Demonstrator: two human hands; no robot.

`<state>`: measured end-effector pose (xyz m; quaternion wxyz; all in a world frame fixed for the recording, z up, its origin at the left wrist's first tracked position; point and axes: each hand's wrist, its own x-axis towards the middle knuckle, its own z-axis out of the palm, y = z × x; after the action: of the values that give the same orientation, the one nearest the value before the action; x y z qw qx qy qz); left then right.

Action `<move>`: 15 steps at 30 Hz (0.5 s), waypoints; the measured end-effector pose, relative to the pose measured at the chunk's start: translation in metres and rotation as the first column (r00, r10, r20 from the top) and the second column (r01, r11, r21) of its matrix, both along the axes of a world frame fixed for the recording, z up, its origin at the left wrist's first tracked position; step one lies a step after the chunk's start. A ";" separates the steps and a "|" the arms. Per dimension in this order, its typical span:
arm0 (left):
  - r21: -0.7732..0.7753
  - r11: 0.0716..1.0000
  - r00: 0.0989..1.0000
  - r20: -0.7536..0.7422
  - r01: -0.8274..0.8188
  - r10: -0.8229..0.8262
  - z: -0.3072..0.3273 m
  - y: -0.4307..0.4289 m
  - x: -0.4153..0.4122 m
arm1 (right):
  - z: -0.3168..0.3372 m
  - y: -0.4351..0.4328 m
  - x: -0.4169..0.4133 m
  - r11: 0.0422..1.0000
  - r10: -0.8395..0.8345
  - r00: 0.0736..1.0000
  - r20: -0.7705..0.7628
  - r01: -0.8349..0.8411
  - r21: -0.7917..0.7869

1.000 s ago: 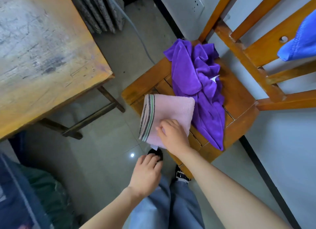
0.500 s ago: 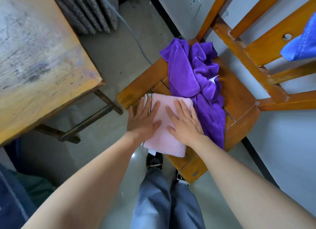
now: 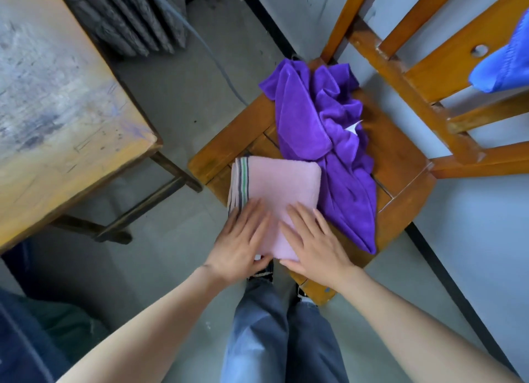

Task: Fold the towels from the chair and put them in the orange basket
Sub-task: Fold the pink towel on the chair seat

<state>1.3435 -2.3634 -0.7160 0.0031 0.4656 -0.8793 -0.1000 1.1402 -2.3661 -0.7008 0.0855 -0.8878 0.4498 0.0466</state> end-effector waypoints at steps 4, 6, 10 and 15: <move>0.116 0.993 0.985 0.174 -0.023 0.002 -0.023 0.020 0.004 | -0.016 0.019 0.008 0.996 -0.035 0.995 -0.096 0.043 0.077; 0.054 0.997 0.982 0.184 -0.047 0.037 -0.027 0.020 -0.001 | -0.018 0.015 0.014 0.997 -0.073 0.997 -0.028 0.073 0.015; -0.040 0.998 0.991 0.127 -0.048 0.053 -0.033 0.017 0.001 | -0.019 0.010 0.012 0.997 -0.081 0.996 0.038 0.081 -0.008; -0.060 0.996 0.994 0.075 -0.070 0.074 -0.023 0.012 -0.002 | -0.004 0.006 0.019 0.997 -0.064 0.991 0.116 0.069 -0.037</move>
<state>1.3418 -2.3517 -0.7390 -0.0136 0.5002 -0.8640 -0.0565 1.1589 -2.3605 -0.7051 0.0942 -0.8751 0.4744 -0.0164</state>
